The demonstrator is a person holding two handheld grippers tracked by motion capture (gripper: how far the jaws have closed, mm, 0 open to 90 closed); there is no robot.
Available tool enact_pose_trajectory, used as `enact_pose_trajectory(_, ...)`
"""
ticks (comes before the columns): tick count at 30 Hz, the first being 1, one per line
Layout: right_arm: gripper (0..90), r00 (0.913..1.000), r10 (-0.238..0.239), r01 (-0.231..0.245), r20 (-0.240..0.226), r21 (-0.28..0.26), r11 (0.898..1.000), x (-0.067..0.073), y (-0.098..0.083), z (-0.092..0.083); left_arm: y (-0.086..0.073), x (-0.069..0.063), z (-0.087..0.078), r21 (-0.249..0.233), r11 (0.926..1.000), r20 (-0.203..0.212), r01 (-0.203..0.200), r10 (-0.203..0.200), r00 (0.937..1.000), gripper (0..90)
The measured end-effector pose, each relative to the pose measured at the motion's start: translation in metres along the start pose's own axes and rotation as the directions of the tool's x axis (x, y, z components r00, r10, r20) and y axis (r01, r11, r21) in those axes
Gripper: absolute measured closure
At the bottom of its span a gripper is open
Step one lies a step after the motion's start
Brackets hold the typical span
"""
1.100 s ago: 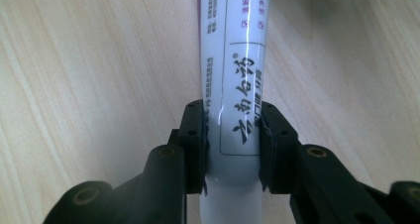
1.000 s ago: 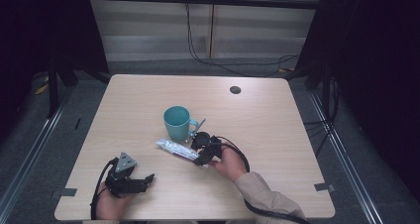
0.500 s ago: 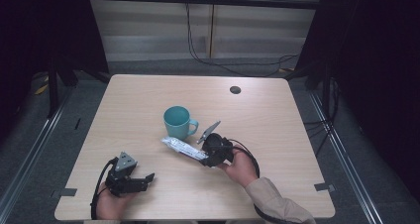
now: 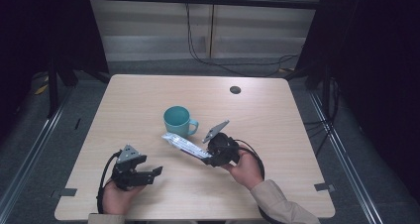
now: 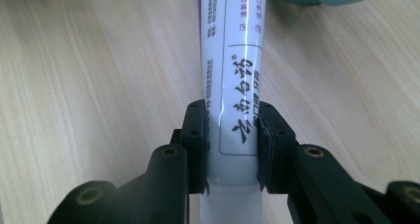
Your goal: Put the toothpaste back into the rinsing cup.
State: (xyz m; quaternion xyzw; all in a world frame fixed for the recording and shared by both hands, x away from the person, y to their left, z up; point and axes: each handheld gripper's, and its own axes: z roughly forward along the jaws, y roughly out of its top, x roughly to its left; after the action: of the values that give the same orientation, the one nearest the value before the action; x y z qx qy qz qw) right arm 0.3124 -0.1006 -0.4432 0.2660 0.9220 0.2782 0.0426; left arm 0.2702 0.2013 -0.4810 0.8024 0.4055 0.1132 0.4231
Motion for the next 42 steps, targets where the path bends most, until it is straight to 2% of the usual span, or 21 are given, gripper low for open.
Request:
enact_pose_trajectory(4,69.7,1.0000,0.000,0.000,-0.001,-0.031,1.000,0.001,-0.001,-0.006,0.006,-0.003,0.005,-0.009,0.9999,0.035,0.012,-0.012,0.9993,25.2)
enact_pose_trajectory(8,69.7,1.0000,0.002,-0.002,0.003,-0.047,0.999,0.000,-0.002,-0.011,0.010,-0.006,0.007,-0.013,0.9998,0.042,0.013,-0.012,0.9991,25.0)
enact_pose_trajectory(9,69.7,1.0000,0.003,-0.003,0.004,-0.060,0.998,-0.001,-0.004,-0.013,0.013,-0.007,0.010,-0.017,0.9995,0.071,0.026,-0.025,0.9971,25.0)
enact_pose_trajectory(12,69.7,1.0000,0.002,-0.001,0.009,-0.071,0.997,0.000,-0.005,-0.015,0.017,-0.009,0.012,-0.018,0.9995,0.085,0.026,-0.025,0.9961,25.0)
enact_pose_trajectory(18,69.9,0.9999,-0.002,0.004,0.015,-0.091,0.996,0.001,-0.004,-0.019,0.030,-0.014,0.019,-0.059,0.9953,0.143,0.078,-0.068,0.9873,26.0)
enact_pose_trajectory(22,69.9,0.9999,-0.010,0.010,0.005,-0.094,0.995,0.002,-0.004,-0.021,0.035,-0.015,0.021,-0.072,0.9930,0.164,0.094,-0.081,0.9831,26.8)
enact_pose_trajectory(28,70.0,0.9996,-0.029,0.029,0.005,-0.102,0.994,0.009,-0.003,-0.023,0.036,-0.016,0.019,-0.083,0.9909,0.170,0.106,-0.090,0.9812,27.0)
enact_pose_trajectory(37,70.6,0.9987,-0.051,0.050,0.001,-0.146,0.988,0.017,0.004,-0.033,0.042,-0.016,0.013,-0.117,0.9855,0.192,0.123,-0.100,0.9762,27.5)
enact_pose_trajectory(38,70.7,0.9987,-0.050,0.050,-0.001,-0.151,0.987,0.017,0.004,-0.034,0.043,-0.016,0.015,-0.113,0.9844,0.195,0.135,-0.112,0.9744,26.5)
enact_pose_trajectory(39,70.8,0.9987,-0.051,0.051,0.004,-0.147,0.988,0.018,0.005,-0.034,0.041,-0.016,0.018,-0.109,0.9816,0.210,0.157,-0.132,0.9689,26.4)
enact_pose_trajectory(40,70.8,0.9987,-0.051,0.051,0.004,-0.147,0.988,0.018,0.005,-0.034,0.041,-0.016,0.018,-0.109,0.9816,0.210,0.157,-0.132,0.9689,26.3)
enact_pose_trajectory(42,71.3,0.9985,-0.055,0.056,0.009,-0.136,0.989,0.018,0.005,-0.032,0.039,-0.015,0.020,-0.101,0.9797,0.225,0.173,-0.147,0.9632,26.4)
